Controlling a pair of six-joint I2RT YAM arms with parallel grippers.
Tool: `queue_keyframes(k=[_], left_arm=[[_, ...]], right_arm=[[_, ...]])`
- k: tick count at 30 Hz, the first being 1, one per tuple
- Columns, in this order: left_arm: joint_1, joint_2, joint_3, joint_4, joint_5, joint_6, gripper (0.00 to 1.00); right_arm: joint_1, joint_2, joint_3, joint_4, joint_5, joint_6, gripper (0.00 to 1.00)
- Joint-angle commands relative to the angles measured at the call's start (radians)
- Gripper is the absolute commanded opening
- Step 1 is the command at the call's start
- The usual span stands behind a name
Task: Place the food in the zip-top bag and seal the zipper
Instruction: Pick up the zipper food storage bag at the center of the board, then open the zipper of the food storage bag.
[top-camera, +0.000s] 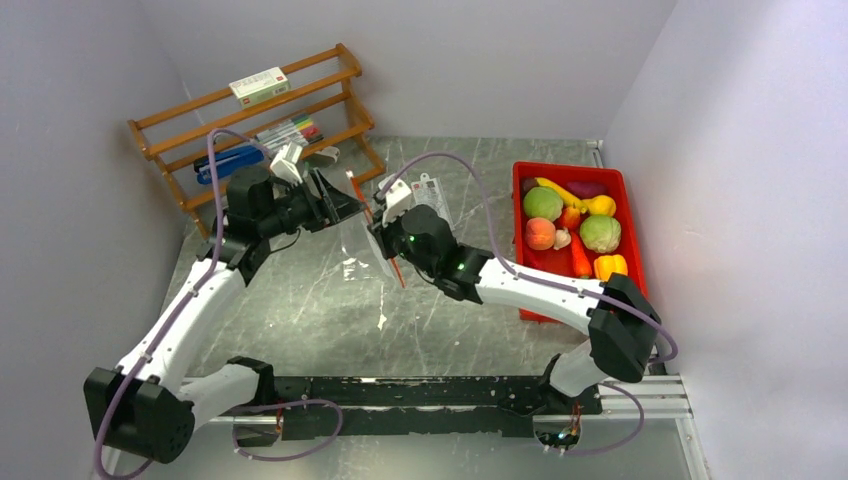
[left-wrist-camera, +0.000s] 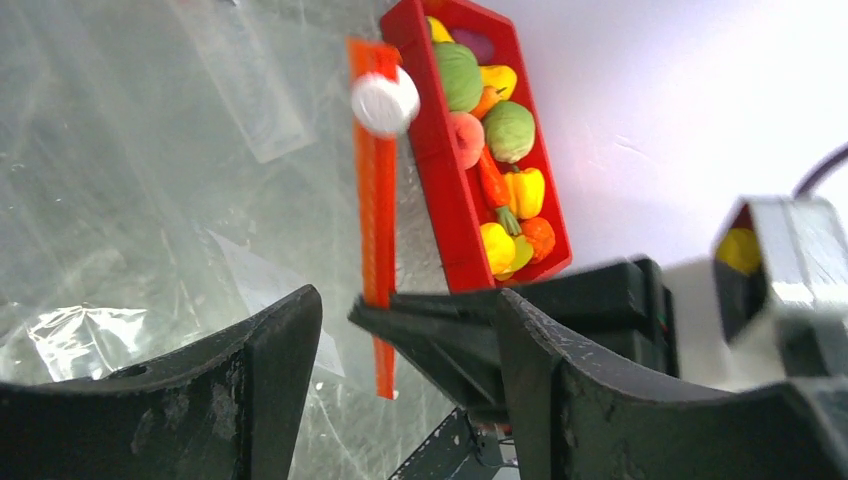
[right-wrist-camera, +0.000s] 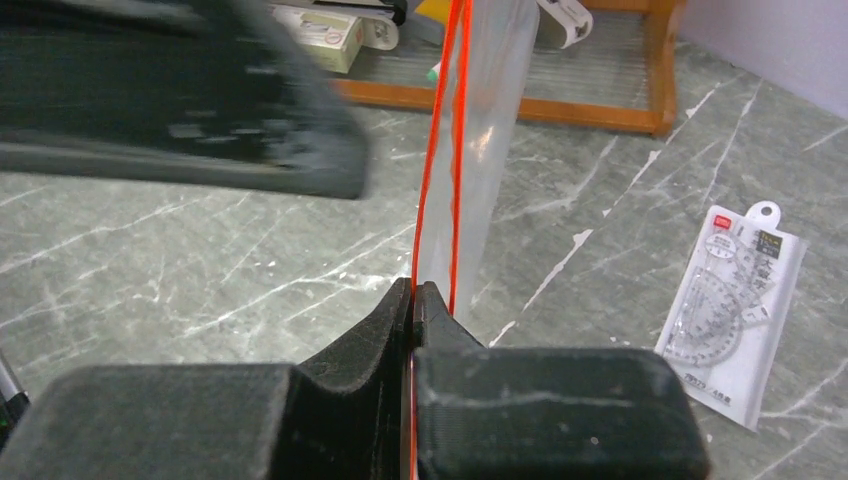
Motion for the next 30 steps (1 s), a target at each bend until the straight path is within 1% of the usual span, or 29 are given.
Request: queue_keyframes(k=[1,3,5,7,9,15,18,21,24,28,30], left_arm=[[-0.005,0.038,0.025,0.025,0.002,0.005,0.62],[-0.005,0.053,0.038,0.016,0.011,0.001,0.59],[-0.005,0.063,0.062,-0.056,-0.032,0.025,0.53],[-0.005,0.061,0.080,-0.120,-0.083,0.043,0.49],[-0.005,0.046,0.087,-0.150,-0.105,0.051,0.44],[-0.005,0.006,0.071,-0.158,-0.120,0.047,0.45],[-0.005,0.021,0.072,-0.166,-0.109,0.057,0.44],[-0.005,0.042,0.070,-0.146,-0.052,0.054,0.45],[-0.005,0.069,0.096,-0.204,-0.075,0.073,0.45],[-0.005,0.086,0.098,-0.240,-0.102,0.077,0.39],[-0.005,0.092,0.106,-0.266,-0.123,0.077,0.38]], right_arm=[[0.056,0.009,0.027,0.030,0.094,-0.053,0.00],[0.068,0.005,0.019,0.043,0.116,-0.053,0.00],[0.078,-0.004,0.006,0.061,0.136,-0.056,0.00],[0.083,-0.006,0.003,0.067,0.140,-0.054,0.00],[0.087,-0.001,0.008,0.058,0.148,-0.051,0.00],[0.098,0.009,0.005,0.069,0.164,-0.059,0.00],[0.102,0.018,0.013,0.069,0.171,-0.068,0.00],[0.108,0.033,0.030,0.056,0.179,-0.077,0.00],[0.117,0.037,0.031,0.064,0.194,-0.084,0.00],[0.128,0.042,0.037,0.064,0.219,-0.099,0.00],[0.133,0.042,0.038,0.063,0.231,-0.104,0.00]])
